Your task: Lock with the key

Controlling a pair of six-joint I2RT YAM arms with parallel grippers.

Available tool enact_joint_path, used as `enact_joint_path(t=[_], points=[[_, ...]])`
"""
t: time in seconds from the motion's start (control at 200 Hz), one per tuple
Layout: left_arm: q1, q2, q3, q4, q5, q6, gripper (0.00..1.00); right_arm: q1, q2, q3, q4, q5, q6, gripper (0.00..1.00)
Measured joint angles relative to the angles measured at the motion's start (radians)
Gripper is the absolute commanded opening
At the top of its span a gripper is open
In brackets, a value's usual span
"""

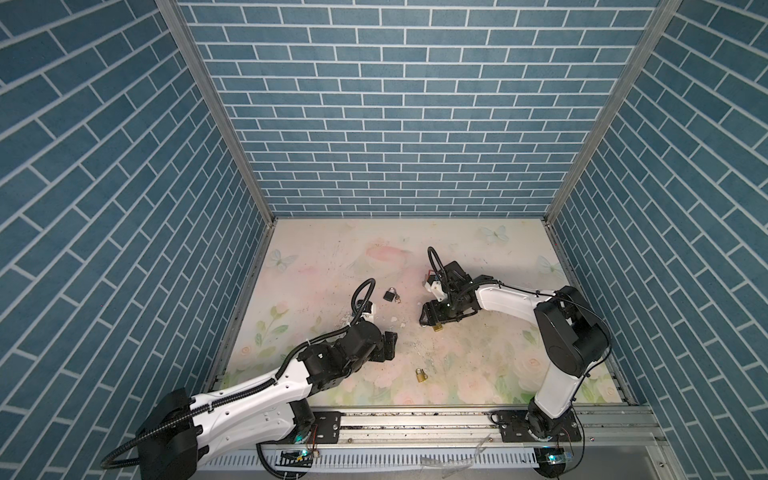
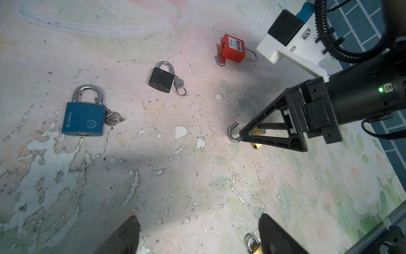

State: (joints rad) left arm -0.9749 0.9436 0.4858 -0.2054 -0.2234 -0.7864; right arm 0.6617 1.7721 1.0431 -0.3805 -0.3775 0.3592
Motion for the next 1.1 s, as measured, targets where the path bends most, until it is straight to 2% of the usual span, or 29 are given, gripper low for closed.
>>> enact_joint_path(t=[0.32, 0.57, 0.835, 1.1], points=[[0.000, -0.020, 0.000, -0.030, 0.002, -0.042, 0.86, 0.058, -0.111, -0.135, 0.034, -0.005, 0.057, 0.75], [0.000, -0.032, -0.002, -0.049, -0.005, -0.096, 0.86, 0.119, -0.132, -0.167, 0.077, 0.016, 0.136, 0.73], [0.000, -0.032, -0.002, -0.082, -0.005, -0.110, 0.86, 0.076, -0.173, -0.200, 0.084, 0.106, 0.187, 0.73], [-0.007, -0.003, 0.034, -0.100, -0.008, -0.105, 0.86, 0.010, -0.209, -0.233, 0.100, 0.114, 0.190, 0.73]])
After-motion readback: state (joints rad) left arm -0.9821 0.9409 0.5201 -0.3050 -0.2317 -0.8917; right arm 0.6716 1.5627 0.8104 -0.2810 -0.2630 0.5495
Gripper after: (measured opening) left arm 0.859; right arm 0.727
